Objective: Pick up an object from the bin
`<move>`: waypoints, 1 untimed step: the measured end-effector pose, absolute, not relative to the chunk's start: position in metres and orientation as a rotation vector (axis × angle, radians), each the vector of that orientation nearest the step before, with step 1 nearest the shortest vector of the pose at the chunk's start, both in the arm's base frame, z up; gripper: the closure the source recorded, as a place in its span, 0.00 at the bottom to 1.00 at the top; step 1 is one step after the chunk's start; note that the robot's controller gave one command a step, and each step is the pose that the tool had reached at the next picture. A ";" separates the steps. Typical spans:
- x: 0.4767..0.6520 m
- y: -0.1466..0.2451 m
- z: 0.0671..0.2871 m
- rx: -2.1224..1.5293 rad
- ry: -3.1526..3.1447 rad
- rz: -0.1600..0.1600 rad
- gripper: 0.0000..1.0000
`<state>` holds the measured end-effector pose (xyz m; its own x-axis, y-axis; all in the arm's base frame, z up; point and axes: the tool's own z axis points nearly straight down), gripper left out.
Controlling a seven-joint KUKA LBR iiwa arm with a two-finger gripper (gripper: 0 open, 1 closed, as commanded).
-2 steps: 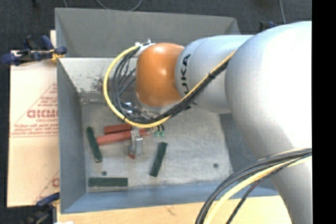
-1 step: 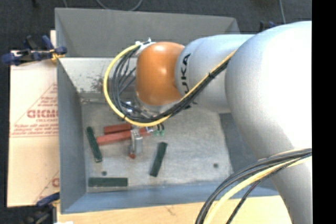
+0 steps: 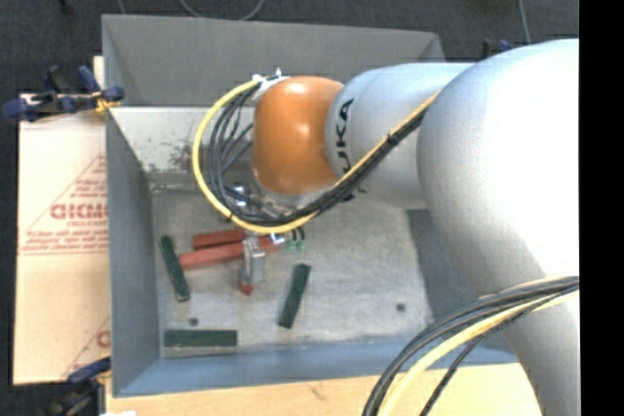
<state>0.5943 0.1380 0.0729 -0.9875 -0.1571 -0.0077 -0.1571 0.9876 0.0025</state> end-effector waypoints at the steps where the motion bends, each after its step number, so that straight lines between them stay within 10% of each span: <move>1: 0.596 0.138 0.074 -0.237 3.123 0.005 0.00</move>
Offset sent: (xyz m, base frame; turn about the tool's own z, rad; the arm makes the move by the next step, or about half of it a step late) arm 0.0000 0.0000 0.0000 0.0000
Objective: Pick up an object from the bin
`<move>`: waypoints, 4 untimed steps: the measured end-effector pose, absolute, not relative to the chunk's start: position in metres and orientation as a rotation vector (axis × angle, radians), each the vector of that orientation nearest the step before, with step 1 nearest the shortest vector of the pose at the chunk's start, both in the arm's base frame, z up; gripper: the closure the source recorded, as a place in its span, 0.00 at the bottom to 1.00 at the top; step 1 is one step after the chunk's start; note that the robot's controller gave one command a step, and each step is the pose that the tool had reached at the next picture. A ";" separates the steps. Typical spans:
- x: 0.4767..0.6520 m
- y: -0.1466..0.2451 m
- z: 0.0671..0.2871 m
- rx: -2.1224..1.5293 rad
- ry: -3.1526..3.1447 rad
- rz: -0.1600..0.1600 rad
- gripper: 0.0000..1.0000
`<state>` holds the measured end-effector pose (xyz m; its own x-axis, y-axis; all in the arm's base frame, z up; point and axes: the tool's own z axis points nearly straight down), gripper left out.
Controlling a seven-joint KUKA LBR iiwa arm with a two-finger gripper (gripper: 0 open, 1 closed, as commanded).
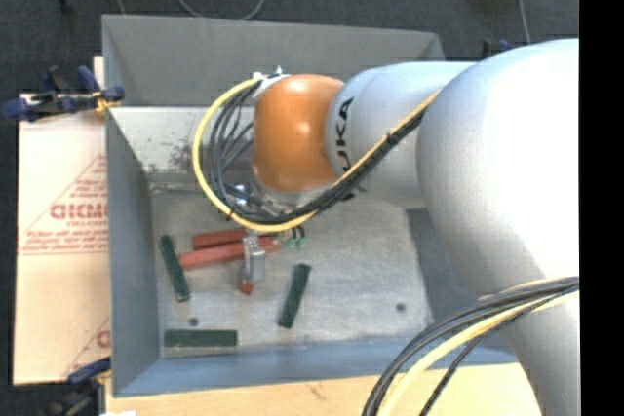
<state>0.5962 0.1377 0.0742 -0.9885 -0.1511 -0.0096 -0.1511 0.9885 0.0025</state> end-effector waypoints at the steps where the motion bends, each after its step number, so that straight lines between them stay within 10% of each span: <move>1: 0.598 0.137 0.075 -0.228 3.122 0.005 0.00; 2: 0.599 0.138 0.079 -0.225 3.125 0.006 1.00; 3: 0.602 0.138 0.163 -0.219 3.123 0.003 1.00; 4: 0.603 0.138 0.166 -0.215 3.129 0.003 1.00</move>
Offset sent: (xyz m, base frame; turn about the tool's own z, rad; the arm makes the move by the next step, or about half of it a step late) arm 0.0000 0.0000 0.0000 0.0000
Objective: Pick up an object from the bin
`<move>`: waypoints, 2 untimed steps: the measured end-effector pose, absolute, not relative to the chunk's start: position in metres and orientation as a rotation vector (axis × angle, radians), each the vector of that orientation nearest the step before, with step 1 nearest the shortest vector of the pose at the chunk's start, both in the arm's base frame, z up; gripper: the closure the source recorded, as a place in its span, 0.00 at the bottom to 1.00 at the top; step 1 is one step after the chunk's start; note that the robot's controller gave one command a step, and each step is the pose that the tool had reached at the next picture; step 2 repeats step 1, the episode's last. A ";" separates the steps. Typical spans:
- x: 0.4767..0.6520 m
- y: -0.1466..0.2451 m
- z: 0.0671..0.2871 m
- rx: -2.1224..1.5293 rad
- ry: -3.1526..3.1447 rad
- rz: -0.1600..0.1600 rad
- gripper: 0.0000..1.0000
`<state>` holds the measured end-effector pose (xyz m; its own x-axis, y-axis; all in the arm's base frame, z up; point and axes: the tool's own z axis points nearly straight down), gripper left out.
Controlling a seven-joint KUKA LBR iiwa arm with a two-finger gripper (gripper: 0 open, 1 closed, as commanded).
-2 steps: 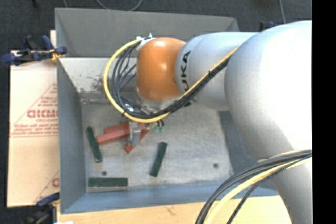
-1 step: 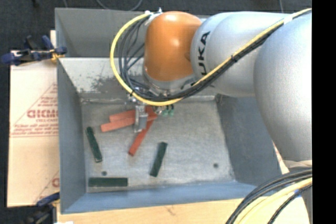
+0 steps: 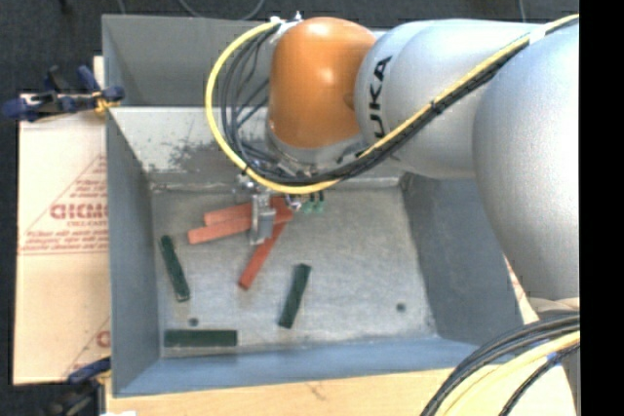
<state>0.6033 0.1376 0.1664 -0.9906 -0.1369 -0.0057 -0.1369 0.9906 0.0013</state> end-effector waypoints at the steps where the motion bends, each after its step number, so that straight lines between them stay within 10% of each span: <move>1: 0.605 0.137 0.186 -0.211 3.127 0.003 1.00; 2: 0.605 0.137 0.186 -0.211 3.127 0.003 1.00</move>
Offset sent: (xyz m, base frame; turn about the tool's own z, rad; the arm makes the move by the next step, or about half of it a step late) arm 0.0000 -0.0001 0.0175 0.0000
